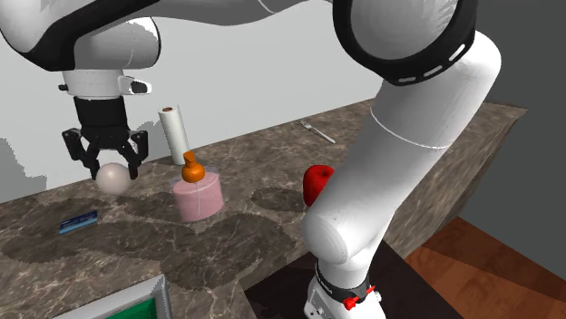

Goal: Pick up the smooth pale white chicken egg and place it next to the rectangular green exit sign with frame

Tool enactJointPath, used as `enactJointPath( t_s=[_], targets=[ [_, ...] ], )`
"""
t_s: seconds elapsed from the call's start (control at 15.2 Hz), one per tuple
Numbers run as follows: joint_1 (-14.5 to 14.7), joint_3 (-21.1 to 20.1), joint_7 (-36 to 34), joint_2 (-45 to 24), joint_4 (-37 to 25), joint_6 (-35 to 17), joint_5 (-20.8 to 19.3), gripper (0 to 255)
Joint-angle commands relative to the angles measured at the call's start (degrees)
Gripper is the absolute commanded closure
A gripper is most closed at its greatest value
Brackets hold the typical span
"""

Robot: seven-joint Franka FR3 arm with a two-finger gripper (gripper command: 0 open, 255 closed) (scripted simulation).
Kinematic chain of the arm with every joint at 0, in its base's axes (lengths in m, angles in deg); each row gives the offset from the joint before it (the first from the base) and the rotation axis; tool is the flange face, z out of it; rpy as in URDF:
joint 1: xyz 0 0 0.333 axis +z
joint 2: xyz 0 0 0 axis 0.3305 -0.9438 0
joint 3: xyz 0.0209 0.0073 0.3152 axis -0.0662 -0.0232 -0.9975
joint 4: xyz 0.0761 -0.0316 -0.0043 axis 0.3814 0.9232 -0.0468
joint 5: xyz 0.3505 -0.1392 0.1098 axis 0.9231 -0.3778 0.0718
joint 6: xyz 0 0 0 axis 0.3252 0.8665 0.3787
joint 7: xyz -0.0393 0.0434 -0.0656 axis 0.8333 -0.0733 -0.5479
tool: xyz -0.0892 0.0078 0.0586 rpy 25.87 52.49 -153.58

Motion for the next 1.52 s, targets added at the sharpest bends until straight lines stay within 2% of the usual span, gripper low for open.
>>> enactJointPath(
  t_s=[0.0,0.26,0.59,0.86,1.12,1.45],
  targets=[
    [0.7,-2.1,-3.3,-3.0,-2.7,-1.0,-0.9,255],
    [2.5,-6.0,-10.2,-8.8,-8.1,-2.4,-3.8,255],
    [5.9,-9.9,-19.5,-17.8,-16.6,-3.2,-9.8,255],
    [10.5,-11.4,-27.0,-26.1,-25.1,-2.6,-15.9,255],
    [16.3,-11.4,-33.1,-34.2,-34.6,-0.6,-21.6,255],
    [16.2,-11.0,-32.8,-34.7,-31.3,-4.2,-21.8,255]
  ],
)
